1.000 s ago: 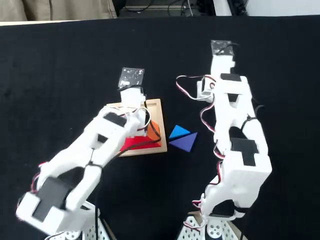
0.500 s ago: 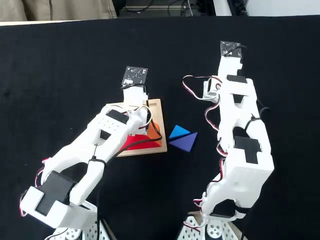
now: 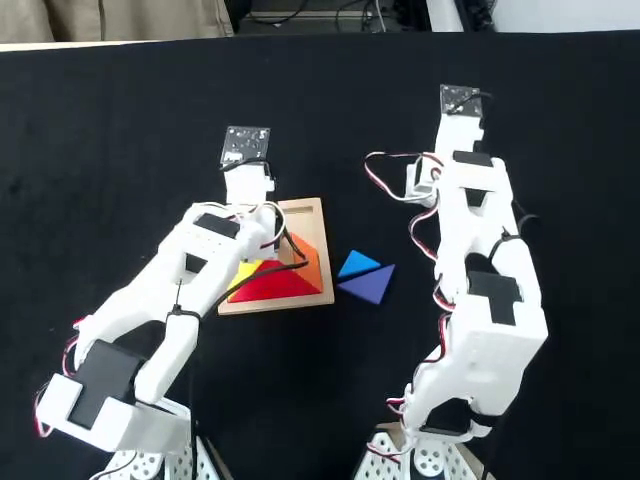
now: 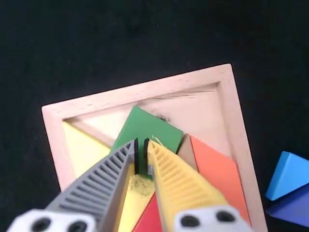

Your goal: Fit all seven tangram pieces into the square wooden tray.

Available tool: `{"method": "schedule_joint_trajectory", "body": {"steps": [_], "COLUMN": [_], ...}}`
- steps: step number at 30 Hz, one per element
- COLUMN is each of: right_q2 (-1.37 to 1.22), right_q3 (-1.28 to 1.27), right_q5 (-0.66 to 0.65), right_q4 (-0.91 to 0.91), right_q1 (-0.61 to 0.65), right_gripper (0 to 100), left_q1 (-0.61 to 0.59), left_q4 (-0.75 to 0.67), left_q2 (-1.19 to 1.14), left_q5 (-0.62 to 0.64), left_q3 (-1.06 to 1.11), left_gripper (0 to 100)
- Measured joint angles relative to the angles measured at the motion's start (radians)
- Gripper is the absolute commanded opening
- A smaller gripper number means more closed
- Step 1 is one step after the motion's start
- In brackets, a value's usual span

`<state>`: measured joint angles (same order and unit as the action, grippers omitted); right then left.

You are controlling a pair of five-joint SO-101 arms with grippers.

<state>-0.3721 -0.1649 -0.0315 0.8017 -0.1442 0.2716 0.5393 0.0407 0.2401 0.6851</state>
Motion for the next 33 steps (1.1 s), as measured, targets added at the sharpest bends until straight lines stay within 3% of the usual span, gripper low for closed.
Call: {"method": "schedule_joint_trajectory", "body": {"steps": [12,30,33], "right_q2": [0.000,0.000,0.000], "right_q3": [0.000,0.000,0.000], "right_q5": [0.000,0.000,0.000], "right_q4": [0.000,0.000,0.000], "right_q1": [0.000,0.000,0.000], "right_gripper": [1.1,1.1,1.1], "left_q1": [-0.054,-0.031,-0.044], "left_q4": [-0.046,-0.046,0.014], "left_q2": [-0.038,-0.155,-0.144], "left_q5": [-0.017,-0.026,-0.032], "left_q3": [-0.034,-0.126,-0.144], "left_gripper": [6,6,6]}}
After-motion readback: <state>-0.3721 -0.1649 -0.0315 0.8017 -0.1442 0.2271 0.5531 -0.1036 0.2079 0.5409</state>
